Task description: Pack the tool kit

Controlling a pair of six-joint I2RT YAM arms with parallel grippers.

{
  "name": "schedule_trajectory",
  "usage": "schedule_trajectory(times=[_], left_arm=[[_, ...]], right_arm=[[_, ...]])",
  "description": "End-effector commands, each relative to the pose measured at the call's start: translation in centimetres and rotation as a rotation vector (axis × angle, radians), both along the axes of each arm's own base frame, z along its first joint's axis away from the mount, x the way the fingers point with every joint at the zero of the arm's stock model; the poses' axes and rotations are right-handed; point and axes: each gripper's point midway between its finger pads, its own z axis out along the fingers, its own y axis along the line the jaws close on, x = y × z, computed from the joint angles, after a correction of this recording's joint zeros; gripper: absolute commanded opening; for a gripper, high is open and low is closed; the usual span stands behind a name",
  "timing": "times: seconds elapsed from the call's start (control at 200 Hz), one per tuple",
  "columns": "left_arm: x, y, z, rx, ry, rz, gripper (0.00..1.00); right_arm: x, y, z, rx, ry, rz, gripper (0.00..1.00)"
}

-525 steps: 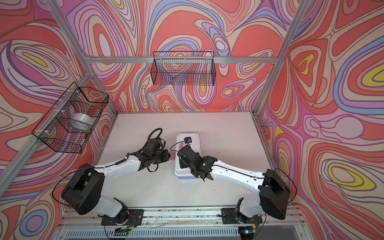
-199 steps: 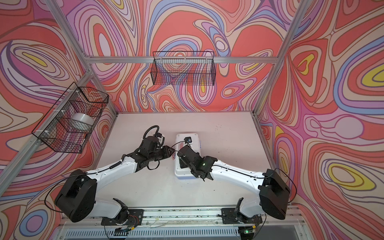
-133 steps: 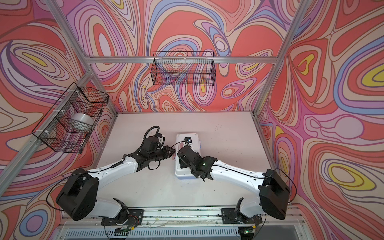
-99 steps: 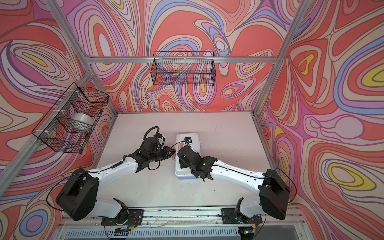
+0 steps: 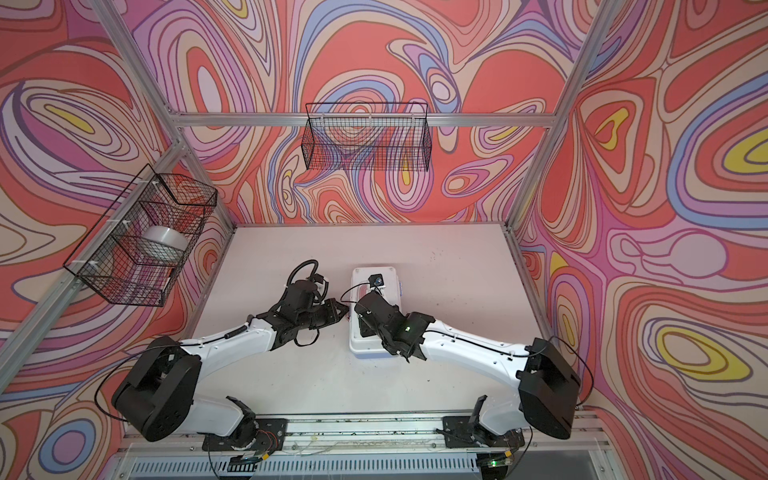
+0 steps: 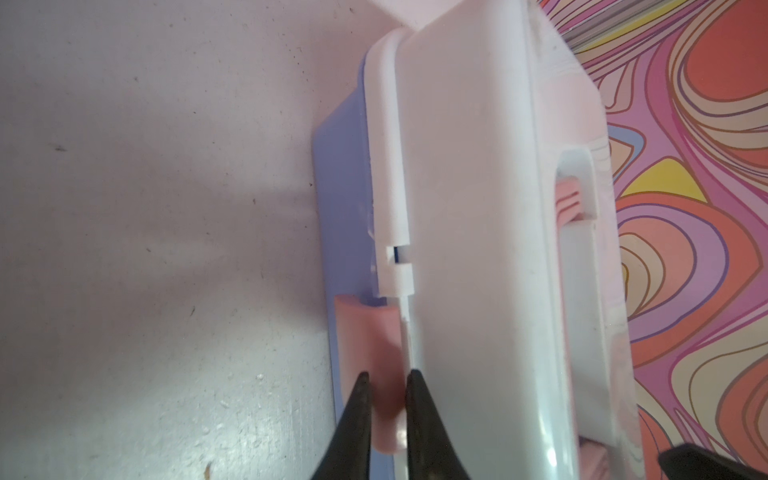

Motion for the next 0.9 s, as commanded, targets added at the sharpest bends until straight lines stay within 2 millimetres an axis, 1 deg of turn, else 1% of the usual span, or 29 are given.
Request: schedule_trajectory(times=[0.0, 0.045, 0.135, 0.24, 0.416, 0.711, 0.896], left_arm=[[-0.1, 0.1, 0.5, -0.019, -0.02, 0.01, 0.2], [-0.2, 0.2, 0.4, -0.012, -0.019, 0.009, 0.24], [0.0, 0.4, 0.2, 0.011, -0.016, 0.012, 0.26], [0.1, 0.9, -0.3, 0.071, 0.003, 0.018, 0.25], [0.0, 1.6, -0.8, 0.117, 0.008, 0.025, 0.23], [1.0, 0.5, -1.2, 0.111, 0.012, 0.001, 0.21], [1.3, 0.1, -1.4, 0.104, 0.018, -0.011, 0.15]], right_arm=[[0.0, -0.8, -0.2, -0.011, 0.002, -0.021, 0.28], [0.0, -0.8, -0.2, -0.014, 0.002, -0.022, 0.28], [0.0, -0.9, -0.2, -0.021, -0.001, -0.023, 0.28], [0.1, -0.9, 0.0, -0.02, -0.005, -0.027, 0.28], [0.2, -1.1, 0.2, -0.028, -0.01, -0.028, 0.28], [0.2, -1.3, 0.2, -0.037, -0.015, -0.034, 0.28], [0.2, -1.4, 0.2, -0.039, -0.013, -0.038, 0.28]])
